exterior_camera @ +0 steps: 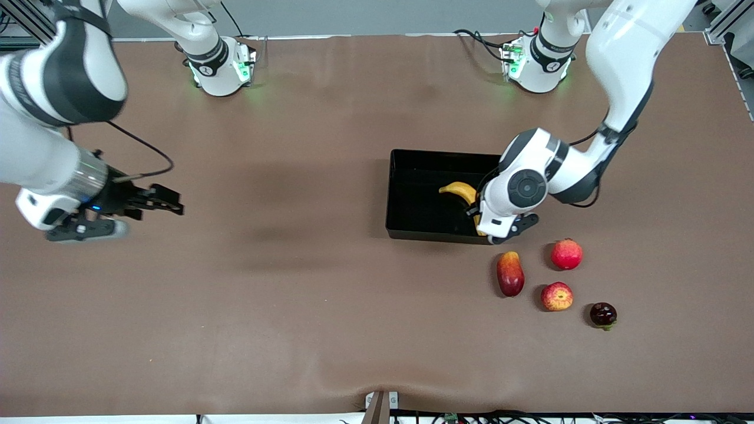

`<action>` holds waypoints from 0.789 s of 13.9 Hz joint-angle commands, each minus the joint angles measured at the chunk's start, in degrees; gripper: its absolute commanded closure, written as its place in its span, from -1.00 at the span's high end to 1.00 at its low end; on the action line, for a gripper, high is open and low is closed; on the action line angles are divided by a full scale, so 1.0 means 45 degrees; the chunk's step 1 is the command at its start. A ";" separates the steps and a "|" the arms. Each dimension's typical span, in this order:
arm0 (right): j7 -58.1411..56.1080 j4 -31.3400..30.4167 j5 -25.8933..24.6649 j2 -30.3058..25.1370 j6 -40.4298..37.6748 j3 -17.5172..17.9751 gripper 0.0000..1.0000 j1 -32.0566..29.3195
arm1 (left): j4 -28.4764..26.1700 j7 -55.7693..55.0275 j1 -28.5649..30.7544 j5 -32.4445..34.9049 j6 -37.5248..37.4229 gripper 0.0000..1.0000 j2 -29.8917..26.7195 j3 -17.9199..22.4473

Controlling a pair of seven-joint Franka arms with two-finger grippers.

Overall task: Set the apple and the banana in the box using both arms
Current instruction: 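Release the banana into the box while the right gripper withdraws, then move the left gripper to the red apple and grasp it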

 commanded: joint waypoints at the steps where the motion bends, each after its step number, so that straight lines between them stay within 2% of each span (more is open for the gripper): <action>1: -0.0189 -0.0137 -0.0188 -0.0827 -0.0750 0.0276 1.00 -0.0923 | 0.2059 0.0926 0.0528 0.0202 -0.2636 1.00 -0.0632 -0.0043; 4: -0.0169 -0.0137 -0.1317 -0.1628 -0.1632 0.0354 1.00 -0.1353 | 0.3060 0.3693 0.2516 0.0280 -0.2276 1.00 0.0009 -0.0024; 6: -0.0169 -0.0118 -0.1340 -0.1999 -0.2314 0.0393 1.00 -0.1801 | 0.3569 0.5979 0.3670 0.0261 -0.1496 1.00 0.0868 -0.0024; 8: -0.0169 -0.0118 -0.1359 -0.2235 -0.2843 0.0335 1.00 -0.1842 | 0.3649 0.7061 0.3969 0.0280 -0.0423 1.00 0.1436 -0.0004; 9: -0.0169 0.0095 -0.1360 -0.2235 -0.3154 0.0316 1.00 -0.1881 | 0.3669 0.7219 0.3930 0.0396 0.0279 1.00 0.1787 0.0286; 10: -0.0150 0.0542 -0.1379 -0.2197 -0.3602 0.0412 1.00 -0.2133 | 0.3669 0.7530 0.3930 0.1016 0.1156 1.00 0.2313 0.0792; 11: -0.0150 0.0914 -0.1379 -0.2158 -0.3800 0.0432 1.00 -0.2271 | 0.3727 0.7862 0.3949 0.1486 0.2151 1.00 0.2782 0.0855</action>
